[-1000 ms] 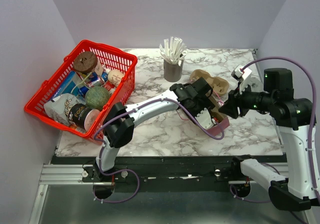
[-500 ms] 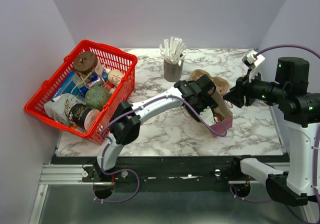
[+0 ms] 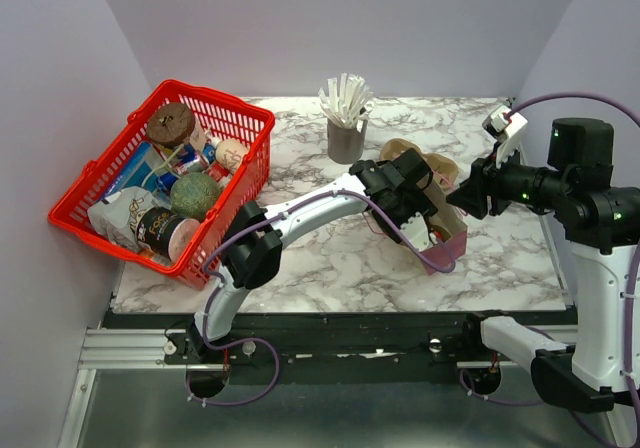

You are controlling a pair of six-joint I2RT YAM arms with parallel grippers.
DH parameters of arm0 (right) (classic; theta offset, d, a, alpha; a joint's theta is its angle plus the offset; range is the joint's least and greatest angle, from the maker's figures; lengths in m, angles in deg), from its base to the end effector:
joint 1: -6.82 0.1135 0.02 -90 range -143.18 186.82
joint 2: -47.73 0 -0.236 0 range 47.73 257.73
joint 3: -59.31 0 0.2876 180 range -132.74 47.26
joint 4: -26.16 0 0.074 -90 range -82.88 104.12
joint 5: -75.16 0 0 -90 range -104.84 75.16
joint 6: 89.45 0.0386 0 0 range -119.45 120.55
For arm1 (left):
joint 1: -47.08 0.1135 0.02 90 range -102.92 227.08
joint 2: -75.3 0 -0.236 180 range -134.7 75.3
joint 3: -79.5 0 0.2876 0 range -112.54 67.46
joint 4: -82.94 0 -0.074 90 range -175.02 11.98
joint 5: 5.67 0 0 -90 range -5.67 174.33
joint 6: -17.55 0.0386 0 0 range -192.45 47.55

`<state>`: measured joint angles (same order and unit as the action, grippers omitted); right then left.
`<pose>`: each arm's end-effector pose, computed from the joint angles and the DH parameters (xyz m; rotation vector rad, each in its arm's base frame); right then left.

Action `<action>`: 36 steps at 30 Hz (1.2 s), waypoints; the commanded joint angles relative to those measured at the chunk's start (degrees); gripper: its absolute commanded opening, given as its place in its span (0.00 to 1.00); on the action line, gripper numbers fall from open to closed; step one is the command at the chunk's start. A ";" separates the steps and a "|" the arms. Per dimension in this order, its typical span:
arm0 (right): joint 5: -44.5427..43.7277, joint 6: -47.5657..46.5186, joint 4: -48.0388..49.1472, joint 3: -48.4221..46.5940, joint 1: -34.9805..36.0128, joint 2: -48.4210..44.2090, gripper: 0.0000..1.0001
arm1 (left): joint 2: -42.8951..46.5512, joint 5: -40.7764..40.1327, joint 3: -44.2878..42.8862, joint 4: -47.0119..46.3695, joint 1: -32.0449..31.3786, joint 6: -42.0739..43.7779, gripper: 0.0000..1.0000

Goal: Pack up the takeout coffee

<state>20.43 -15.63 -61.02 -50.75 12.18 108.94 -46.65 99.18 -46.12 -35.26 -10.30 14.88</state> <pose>0.1755 0.0389 0.4714 -0.7205 2.0324 0.5772 0.2562 -0.4186 0.2376 2.4465 0.6791 -0.1322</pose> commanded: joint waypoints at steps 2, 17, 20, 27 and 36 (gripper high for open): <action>-1.16 -0.69 0.33 0.81 -0.53 -0.48 0.52 | 2.68 3.25 0.02 2.54 -0.27 0.56 0.72; -4.95 -2.09 0.52 2.83 -1.06 2.07 0.52 | 6.63 2.29 -1.12 1.48 -0.97 -1.29 0.99; -4.94 -2.45 0.34 3.27 -1.15 2.16 0.52 | 7.42 2.02 -0.68 1.83 -1.24 -1.28 0.99; -3.80 -3.24 -0.19 5.38 -1.15 1.54 0.52 | 8.31 2.55 0.03 3.59 -1.50 -0.67 0.99; -3.63 -3.42 -0.19 6.35 -1.15 2.24 0.52 | 7.96 3.78 -1.72 2.63 -1.68 -4.17 0.99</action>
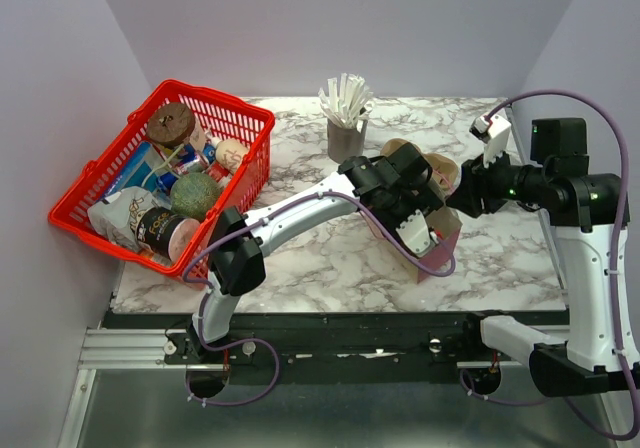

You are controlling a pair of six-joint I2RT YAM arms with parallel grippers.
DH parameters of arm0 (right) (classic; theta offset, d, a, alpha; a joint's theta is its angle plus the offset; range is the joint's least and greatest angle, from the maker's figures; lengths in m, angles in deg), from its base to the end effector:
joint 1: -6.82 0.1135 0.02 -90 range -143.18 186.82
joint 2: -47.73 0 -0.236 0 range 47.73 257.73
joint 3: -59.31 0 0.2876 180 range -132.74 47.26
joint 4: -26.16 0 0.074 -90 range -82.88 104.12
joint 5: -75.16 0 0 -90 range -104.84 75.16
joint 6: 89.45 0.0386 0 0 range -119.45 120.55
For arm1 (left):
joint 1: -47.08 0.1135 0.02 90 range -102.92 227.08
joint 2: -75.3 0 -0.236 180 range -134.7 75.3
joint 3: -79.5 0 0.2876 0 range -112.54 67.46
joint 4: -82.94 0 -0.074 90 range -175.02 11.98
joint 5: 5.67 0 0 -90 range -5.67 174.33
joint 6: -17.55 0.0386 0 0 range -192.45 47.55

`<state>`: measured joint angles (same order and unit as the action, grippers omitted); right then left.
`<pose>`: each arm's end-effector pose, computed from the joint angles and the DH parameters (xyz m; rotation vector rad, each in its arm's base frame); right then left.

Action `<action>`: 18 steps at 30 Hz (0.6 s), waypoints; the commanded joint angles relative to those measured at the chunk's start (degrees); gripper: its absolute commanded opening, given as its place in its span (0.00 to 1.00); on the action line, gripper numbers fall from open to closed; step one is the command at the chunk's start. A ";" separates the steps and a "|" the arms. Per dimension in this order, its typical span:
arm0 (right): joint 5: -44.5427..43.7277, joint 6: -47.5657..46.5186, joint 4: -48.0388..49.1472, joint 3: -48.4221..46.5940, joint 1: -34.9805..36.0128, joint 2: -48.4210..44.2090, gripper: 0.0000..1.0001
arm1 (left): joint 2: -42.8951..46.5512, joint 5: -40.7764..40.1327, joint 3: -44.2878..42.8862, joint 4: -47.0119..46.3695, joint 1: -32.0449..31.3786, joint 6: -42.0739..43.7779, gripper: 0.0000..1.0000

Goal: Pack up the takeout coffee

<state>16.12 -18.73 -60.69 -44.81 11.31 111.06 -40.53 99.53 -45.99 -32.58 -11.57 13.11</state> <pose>0.2039 0.0359 0.4352 -0.7164 2.1712 0.5061 0.2361 -0.4070 0.2833 2.3948 0.6629 -0.1390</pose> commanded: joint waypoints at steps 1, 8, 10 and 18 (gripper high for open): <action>0.51 -0.31 -0.43 0.40 -0.27 0.13 0.52 | 1.66 3.69 -2.39 -0.15 -0.41 -3.02 0.99; 4.36 -0.40 -1.57 -0.47 -5.71 3.46 0.52 | -2.02 6.33 -10.56 3.54 -0.41 -8.21 0.99; 5.86 -1.10 -2.19 -1.35 -6.25 4.34 0.52 | -2.29 6.59 -12.06 4.15 -0.41 -9.00 0.99; 6.39 -1.28 -2.54 -5.66 -7.04 7.77 0.52 | -0.54 8.88 -12.58 -0.32 -0.23 -17.59 0.99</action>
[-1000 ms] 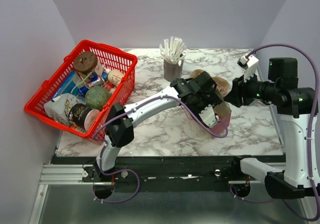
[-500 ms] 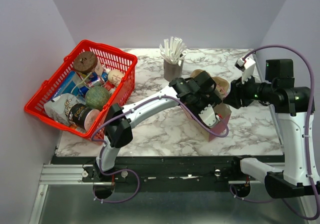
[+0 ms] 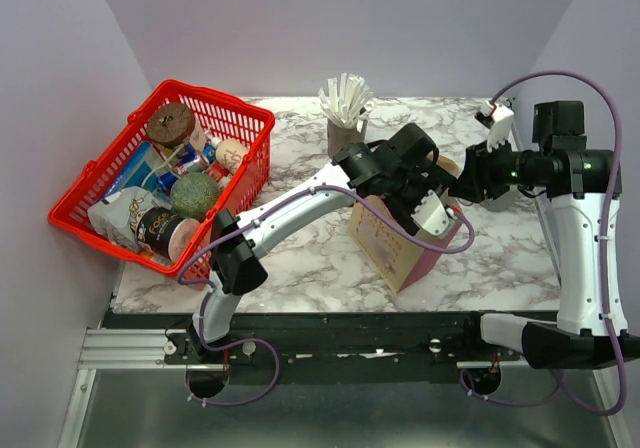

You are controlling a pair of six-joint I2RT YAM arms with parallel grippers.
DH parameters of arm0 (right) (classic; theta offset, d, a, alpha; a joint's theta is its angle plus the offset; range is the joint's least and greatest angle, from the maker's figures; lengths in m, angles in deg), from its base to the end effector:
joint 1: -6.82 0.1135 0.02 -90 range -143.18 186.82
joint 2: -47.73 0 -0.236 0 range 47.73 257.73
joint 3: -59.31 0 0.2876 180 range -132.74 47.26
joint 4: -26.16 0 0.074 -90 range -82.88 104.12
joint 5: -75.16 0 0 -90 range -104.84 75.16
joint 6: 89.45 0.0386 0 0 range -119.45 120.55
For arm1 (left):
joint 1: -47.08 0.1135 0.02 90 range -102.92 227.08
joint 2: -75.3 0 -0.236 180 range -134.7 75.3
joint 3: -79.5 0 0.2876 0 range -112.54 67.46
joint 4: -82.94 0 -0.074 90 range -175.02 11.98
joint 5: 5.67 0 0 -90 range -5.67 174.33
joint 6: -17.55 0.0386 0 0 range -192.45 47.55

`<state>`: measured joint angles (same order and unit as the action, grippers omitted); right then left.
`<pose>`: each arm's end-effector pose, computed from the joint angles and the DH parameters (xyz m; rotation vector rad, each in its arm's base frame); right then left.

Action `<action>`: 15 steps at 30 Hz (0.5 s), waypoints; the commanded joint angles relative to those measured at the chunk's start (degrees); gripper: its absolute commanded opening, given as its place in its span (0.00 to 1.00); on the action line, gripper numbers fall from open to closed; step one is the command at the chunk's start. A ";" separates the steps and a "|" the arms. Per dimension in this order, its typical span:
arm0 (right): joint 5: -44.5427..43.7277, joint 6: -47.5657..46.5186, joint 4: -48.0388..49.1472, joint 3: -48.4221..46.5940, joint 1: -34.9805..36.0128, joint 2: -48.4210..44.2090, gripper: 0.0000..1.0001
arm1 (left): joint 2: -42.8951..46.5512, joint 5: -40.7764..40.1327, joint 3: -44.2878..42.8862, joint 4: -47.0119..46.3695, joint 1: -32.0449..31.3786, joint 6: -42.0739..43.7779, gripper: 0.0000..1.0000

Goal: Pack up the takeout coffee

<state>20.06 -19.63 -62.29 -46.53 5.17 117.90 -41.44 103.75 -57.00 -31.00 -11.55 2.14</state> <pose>0.2380 0.0152 0.4191 -0.6209 2.2684 0.5728 0.2353 -0.4106 0.3417 2.2026 0.7785 -0.2652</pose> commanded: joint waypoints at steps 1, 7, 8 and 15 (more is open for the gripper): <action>2.63 -0.21 -0.94 -4.72 -0.99 1.28 0.52 | 0.64 4.84 -1.83 -3.73 -0.26 -7.69 0.99; 3.51 1.28 0.28 -10.25 -2.04 3.91 0.53 | 2.67 4.84 -1.57 -14.00 0.10 -22.68 0.99; 3.51 1.55 0.72 -10.79 -2.13 4.18 0.53 | 3.01 4.92 -1.40 -15.07 0.18 -24.73 0.99; 1.67 3.40 4.24 -12.90 -2.30 5.68 0.56 | 6.25 3.43 4.73 -26.49 1.24 -48.20 0.99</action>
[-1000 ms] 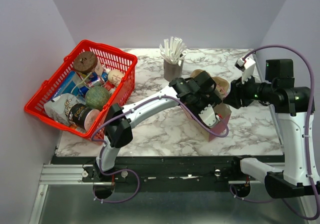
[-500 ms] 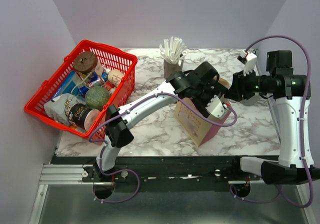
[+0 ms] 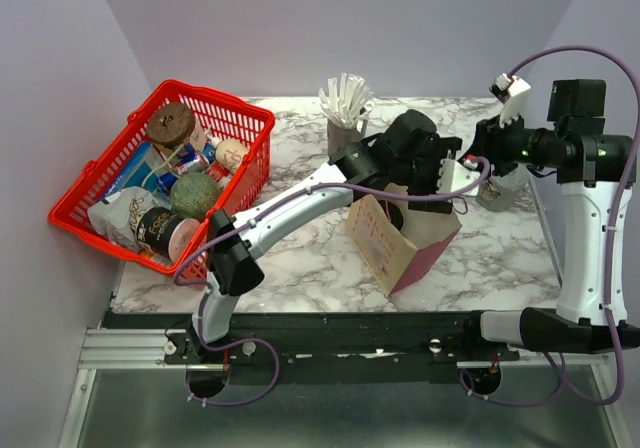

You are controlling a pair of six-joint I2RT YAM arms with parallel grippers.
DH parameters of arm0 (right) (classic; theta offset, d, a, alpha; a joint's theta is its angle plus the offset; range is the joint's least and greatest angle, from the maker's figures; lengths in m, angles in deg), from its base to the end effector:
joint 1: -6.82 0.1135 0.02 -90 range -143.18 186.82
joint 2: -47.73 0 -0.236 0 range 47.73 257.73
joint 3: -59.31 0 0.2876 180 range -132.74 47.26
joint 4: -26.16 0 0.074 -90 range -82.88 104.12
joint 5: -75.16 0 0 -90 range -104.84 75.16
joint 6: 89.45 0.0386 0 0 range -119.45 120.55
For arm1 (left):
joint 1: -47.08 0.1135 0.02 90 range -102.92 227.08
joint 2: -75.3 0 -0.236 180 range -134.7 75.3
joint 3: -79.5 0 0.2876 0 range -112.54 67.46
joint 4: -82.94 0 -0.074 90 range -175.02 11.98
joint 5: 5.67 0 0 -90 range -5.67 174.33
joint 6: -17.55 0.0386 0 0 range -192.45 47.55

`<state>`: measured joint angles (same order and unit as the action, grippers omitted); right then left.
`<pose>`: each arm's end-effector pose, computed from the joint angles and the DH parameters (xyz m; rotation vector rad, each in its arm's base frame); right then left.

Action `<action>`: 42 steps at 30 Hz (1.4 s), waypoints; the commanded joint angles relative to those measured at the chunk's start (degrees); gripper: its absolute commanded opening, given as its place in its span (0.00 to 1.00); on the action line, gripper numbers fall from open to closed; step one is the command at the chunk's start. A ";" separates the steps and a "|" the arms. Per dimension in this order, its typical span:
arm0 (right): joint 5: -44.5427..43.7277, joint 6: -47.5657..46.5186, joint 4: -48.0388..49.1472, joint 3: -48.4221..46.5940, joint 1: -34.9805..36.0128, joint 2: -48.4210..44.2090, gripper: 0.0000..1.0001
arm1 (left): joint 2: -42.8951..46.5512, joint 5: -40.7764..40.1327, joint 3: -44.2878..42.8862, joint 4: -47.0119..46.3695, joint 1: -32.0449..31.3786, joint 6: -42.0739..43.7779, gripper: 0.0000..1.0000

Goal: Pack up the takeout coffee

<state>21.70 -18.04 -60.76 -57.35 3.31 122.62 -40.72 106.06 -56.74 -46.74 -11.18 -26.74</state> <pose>0.2480 0.0078 0.4585 -0.5883 2.1506 0.5411 0.2448 -0.4229 0.3699 1.7853 1.1028 -0.5293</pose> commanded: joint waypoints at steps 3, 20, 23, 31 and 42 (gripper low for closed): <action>0.12 2.15 2.89 -3.48 -0.53 1.48 0.56 | 9.92 0.67 11.23 -19.10 1.92 -26.44 0.99; 0.91 2.68 4.12 -6.04 -0.62 3.59 0.56 | 15.22 3.49 30.77 -48.99 5.08 -48.51 0.99; 0.82 2.94 4.21 -6.30 -0.62 3.51 0.56 | 15.39 4.80 32.71 -53.55 5.44 -50.89 0.99; 3.62 2.69 6.05 -4.90 -0.62 3.50 0.57 | 14.78 7.70 24.72 -56.04 6.58 -56.60 0.99; 16.28 6.09 27.71 1.35 -0.54 9.64 0.58 | 19.50 -0.82 11.87 -27.31 15.71 -46.09 0.99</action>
<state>31.05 -17.34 -48.52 -57.97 2.96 127.19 -26.23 109.28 -45.11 -89.21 0.36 -79.43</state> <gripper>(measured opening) 0.576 0.987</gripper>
